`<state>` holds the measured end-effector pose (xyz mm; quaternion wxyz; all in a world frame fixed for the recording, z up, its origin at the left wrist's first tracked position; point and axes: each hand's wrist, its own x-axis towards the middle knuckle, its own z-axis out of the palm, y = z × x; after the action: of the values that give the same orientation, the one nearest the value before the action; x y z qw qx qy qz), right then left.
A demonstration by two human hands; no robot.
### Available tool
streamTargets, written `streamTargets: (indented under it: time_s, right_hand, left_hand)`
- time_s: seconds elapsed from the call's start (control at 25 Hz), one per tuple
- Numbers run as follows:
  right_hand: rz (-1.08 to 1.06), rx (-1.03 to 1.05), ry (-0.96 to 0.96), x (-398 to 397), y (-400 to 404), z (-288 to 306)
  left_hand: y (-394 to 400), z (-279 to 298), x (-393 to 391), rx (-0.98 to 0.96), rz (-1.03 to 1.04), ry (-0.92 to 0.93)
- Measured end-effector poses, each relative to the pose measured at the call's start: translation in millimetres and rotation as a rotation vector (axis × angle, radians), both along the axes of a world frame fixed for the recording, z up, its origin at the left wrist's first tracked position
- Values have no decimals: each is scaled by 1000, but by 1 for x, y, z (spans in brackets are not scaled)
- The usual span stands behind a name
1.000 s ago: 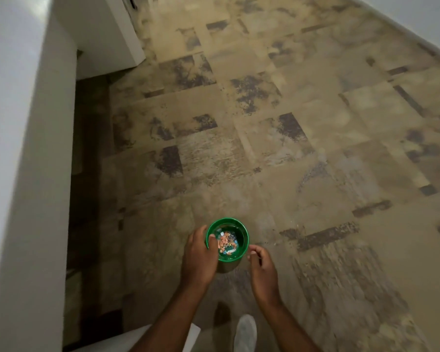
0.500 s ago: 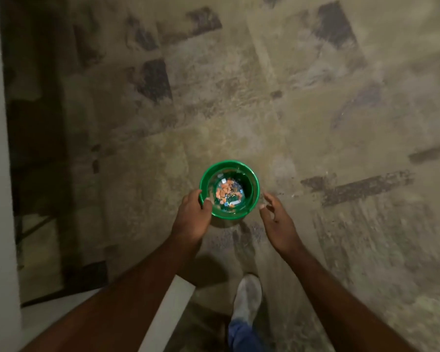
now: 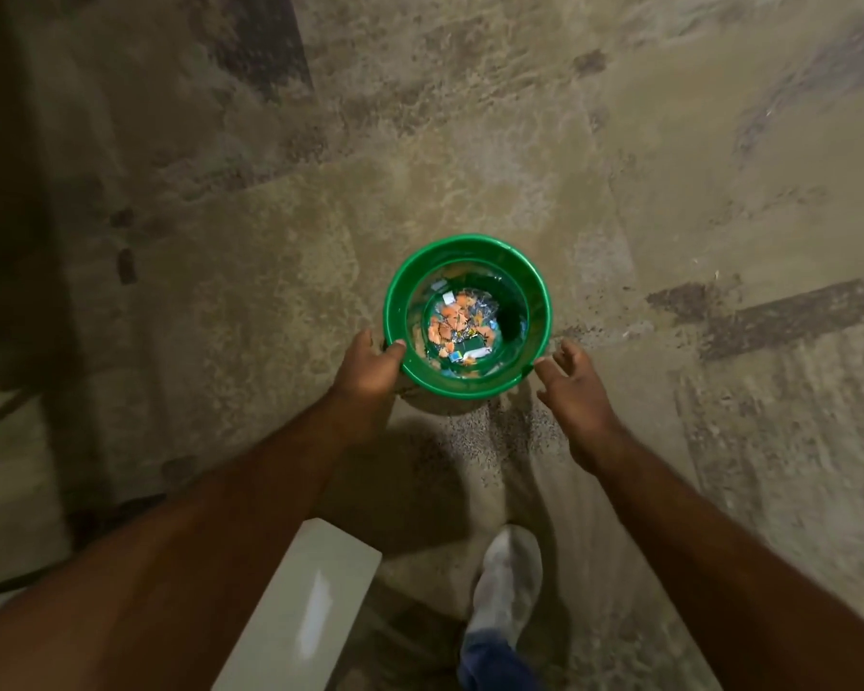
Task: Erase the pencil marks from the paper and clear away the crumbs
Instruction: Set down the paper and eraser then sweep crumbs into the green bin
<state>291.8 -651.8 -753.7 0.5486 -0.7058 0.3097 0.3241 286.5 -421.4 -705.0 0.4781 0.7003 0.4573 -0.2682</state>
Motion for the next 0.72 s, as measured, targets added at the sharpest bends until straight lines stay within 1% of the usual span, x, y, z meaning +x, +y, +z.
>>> streamTargets:
  time_s: [0.08, 0.2, 0.32, 0.4, 0.48, 0.56, 0.72]
  right_hand:
    - [-12, 48, 50, -2, 2, -16]
    - [19, 89, 57, -2, 9, -28]
    - [-65, 50, 59, -5, 15, -23]
    - [-109, 31, 74, -11, 15, -7]
    - [-151, 38, 82, -18, 11, 23]
    - [-204, 56, 72, -29, 5, 64]
    - [-285, 69, 19, -48, -7, 177]
  left_hand:
    - [4, -18, 4, -108, 55, 23]
    - [6, -34, 7, -196, 139, 34]
    - [6, -35, 5, -237, 218, 34]
    - [1, -22, 1, -212, 256, 8]
    - [-4, -4, -4, -122, 298, -20]
    - [-11, 27, -9, -39, 331, -43]
    - [-32, 121, -17, -31, 443, -95]
